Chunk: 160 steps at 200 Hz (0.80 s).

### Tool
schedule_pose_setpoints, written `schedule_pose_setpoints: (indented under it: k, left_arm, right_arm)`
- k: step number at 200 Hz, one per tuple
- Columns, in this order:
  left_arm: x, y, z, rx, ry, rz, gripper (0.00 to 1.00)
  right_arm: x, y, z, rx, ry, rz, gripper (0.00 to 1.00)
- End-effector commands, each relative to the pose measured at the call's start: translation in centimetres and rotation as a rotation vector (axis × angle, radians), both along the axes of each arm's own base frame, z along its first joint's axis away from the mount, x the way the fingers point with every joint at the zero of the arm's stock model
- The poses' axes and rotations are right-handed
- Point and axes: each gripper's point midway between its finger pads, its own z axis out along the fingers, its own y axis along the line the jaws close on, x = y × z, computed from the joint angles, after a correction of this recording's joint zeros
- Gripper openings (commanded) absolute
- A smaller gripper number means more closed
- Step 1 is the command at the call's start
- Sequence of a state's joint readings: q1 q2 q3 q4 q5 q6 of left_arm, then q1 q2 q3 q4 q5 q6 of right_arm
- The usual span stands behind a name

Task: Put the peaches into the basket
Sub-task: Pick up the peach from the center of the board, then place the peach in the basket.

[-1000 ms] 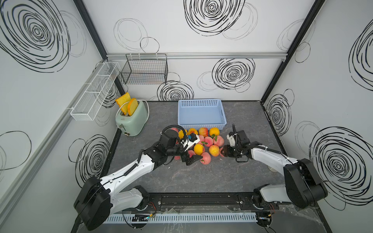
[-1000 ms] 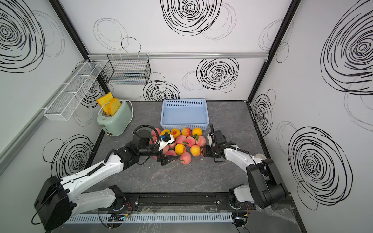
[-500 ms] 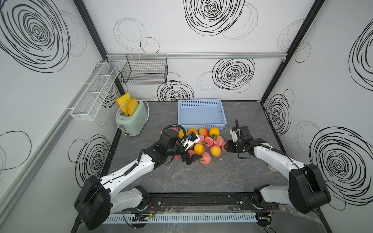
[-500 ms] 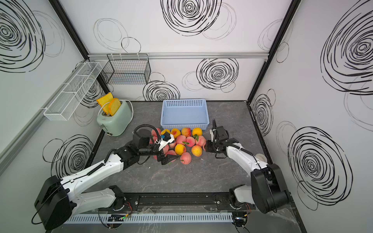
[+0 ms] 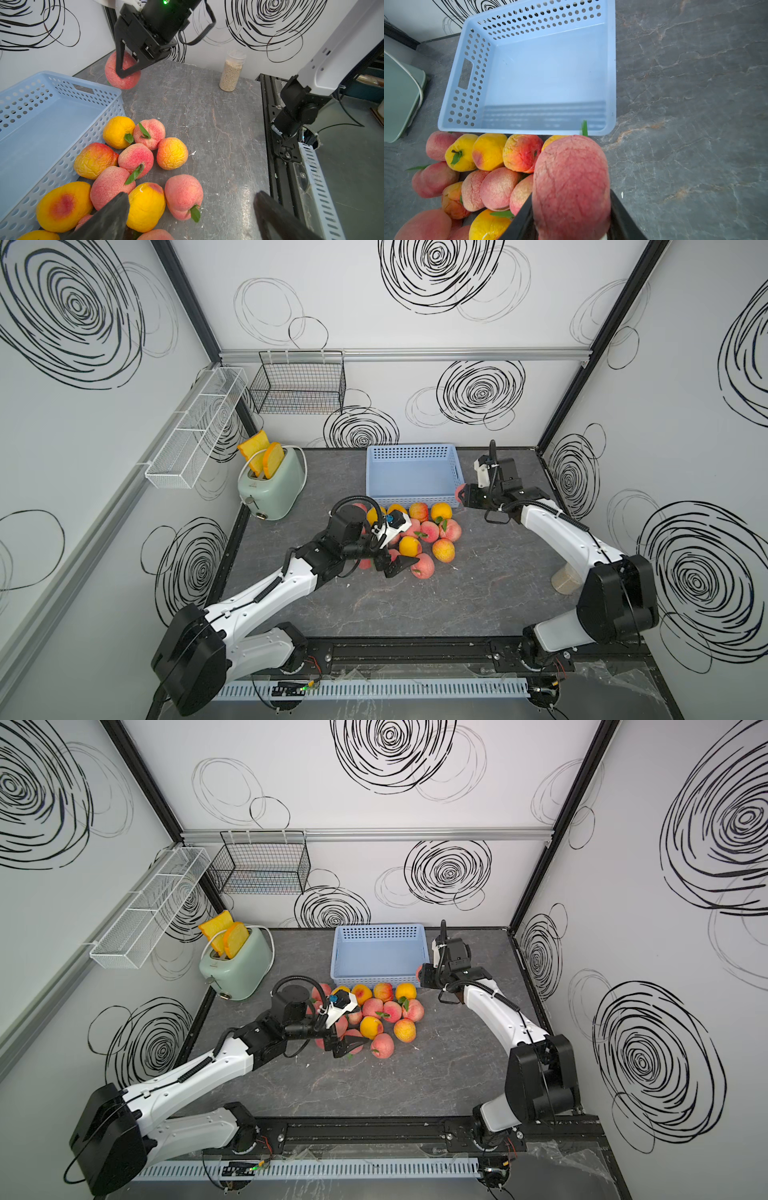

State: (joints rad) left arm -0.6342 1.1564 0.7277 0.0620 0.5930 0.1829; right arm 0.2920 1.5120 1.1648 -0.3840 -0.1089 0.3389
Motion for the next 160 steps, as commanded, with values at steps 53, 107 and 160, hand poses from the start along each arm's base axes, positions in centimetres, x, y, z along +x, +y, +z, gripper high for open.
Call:
schedule_pose_setpoints:
  k: [53,107,160]
  left_arm:
    - [1.7,0.5,2.4,-0.048,-0.049,0.055,0.98]
    - [1.8,0.6,2.2,-0.042,-0.053,0.060,0.97]
    - [2.3,0.8,1.7,-0.031,-0.044,0.076,0.98]
  right_arm:
    - [6.4,1.4,-4.4,-0.024,0.030,0.002,0.45]
    - [8.4,2.0,-5.9,-0.032,0.055,-0.002,0.44]
    - [9.0,2.9,-2.8,-0.052,-0.010,-0.003,0.44]
